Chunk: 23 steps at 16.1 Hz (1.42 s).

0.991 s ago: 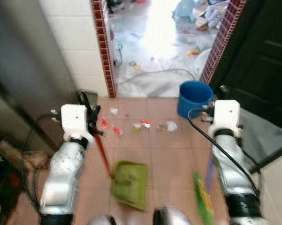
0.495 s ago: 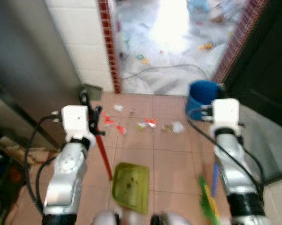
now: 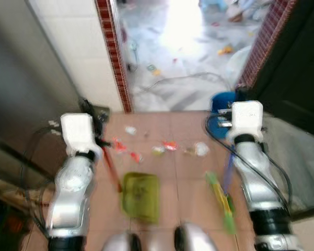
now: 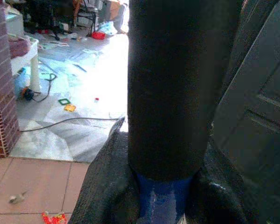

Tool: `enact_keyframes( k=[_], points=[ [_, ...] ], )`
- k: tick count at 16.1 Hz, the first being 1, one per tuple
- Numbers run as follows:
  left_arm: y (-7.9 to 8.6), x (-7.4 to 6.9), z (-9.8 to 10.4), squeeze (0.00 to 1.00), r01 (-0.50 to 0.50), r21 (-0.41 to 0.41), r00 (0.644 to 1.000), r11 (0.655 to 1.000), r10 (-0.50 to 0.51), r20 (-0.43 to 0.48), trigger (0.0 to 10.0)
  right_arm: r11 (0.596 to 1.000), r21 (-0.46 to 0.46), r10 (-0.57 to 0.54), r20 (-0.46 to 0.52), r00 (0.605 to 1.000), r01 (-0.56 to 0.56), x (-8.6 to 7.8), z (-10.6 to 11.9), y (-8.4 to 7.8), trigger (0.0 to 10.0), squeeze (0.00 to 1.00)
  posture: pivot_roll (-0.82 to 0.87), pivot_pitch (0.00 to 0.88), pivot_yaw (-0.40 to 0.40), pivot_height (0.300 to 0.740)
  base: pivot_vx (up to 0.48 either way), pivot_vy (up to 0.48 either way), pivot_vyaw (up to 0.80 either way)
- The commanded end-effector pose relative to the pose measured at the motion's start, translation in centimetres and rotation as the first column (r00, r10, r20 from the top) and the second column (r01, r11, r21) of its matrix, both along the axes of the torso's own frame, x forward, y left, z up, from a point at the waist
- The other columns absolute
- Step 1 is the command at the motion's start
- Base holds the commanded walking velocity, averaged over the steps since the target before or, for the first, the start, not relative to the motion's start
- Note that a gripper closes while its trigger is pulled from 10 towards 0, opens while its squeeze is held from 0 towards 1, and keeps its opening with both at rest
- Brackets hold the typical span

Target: Sweep floor

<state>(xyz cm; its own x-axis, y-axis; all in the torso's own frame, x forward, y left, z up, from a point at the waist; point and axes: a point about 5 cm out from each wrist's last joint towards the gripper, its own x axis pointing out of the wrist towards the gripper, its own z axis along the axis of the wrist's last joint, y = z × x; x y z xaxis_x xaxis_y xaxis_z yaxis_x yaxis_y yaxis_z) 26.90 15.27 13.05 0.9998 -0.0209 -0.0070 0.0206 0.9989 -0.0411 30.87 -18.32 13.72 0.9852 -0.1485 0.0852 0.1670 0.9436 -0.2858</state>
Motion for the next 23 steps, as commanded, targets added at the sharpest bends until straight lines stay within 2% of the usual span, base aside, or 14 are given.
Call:
enact_keyframes(
  k=[1,3,5,8,12,23],
  points=[
    [0.2,0.1,1.4,0.00,-0.004,0.010,0.998,1.000,0.003,0.066,10.0,1.000,-0.031,0.006,0.028,1.000,-0.005,0.1,0.8,0.3,10.0,0.00,-0.05,0.132,0.013,0.740,0.465,0.000,0.00],
    [0.1,0.2,1.5,0.00,0.008,0.006,0.998,1.000,-0.008,0.068,10.0,0.999,-0.033,-0.021,0.029,0.999,0.022,0.2,0.8,0.2,10.0,0.00,-0.05,0.129,0.014,0.740,0.467,0.000,0.00],
    [0.0,0.2,1.9,0.00,0.009,0.008,0.996,1.000,-0.010,0.093,10.0,1.000,-0.013,0.029,0.018,0.999,-0.028,0.1,0.6,0.6,10.0,0.00,-0.05,0.125,0.016,0.740,0.480,0.000,0.00],
    [-0.4,0.3,2.1,0.00,0.016,0.007,0.995,1.000,-0.016,0.101,10.0,0.999,-0.038,0.023,-0.015,1.000,-0.023,0.1,0.1,0.6,10.0,0.00,-0.05,0.119,0.014,0.740,0.480,0.000,0.00],
    [-0.6,0.4,2.1,0.00,0.019,0.006,0.995,1.000,-0.019,0.102,10.0,0.996,-0.077,-0.037,-0.006,0.999,0.036,0.2,-0.1,0.3,10.0,0.00,-0.05,0.117,0.011,0.740,0.480,0.000,0.00],
    [-1.1,0.5,2.1,0.00,0.000,0.009,0.994,1.000,-0.001,0.111,10.0,0.997,-0.082,0.000,0.031,1.000,0.003,0.6,0.3,1.0,10.0,0.00,-0.04,0.102,-0.013,0.740,0.472,0.000,0.00]
  ],
)
